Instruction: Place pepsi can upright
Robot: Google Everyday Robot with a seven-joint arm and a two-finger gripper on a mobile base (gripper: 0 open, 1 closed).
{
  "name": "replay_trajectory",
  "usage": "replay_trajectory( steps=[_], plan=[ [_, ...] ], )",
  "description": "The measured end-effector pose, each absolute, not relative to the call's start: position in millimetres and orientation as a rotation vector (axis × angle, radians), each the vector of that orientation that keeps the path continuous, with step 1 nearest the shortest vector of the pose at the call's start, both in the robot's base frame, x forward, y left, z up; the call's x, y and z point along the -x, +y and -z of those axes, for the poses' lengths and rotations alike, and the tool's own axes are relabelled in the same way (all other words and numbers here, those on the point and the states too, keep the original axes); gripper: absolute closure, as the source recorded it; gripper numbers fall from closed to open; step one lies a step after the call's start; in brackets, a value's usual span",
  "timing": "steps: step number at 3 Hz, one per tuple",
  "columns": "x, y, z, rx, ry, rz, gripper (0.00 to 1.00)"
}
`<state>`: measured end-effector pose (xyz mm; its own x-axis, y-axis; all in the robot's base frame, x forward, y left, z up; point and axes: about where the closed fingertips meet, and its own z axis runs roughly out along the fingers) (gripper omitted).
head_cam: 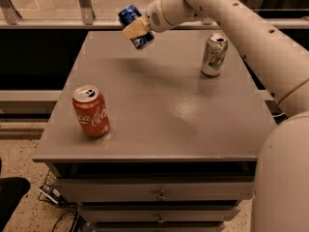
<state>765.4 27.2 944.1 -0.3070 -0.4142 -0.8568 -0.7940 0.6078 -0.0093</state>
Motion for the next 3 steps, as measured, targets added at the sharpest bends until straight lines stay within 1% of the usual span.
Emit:
replay_trajectory(
  steps=[1,3],
  plan=[
    [-747,36,-927,0.937,1.843,-0.583,1.0],
    [-736,46,-904,0.829,1.706,-0.741,1.0]
  ],
)
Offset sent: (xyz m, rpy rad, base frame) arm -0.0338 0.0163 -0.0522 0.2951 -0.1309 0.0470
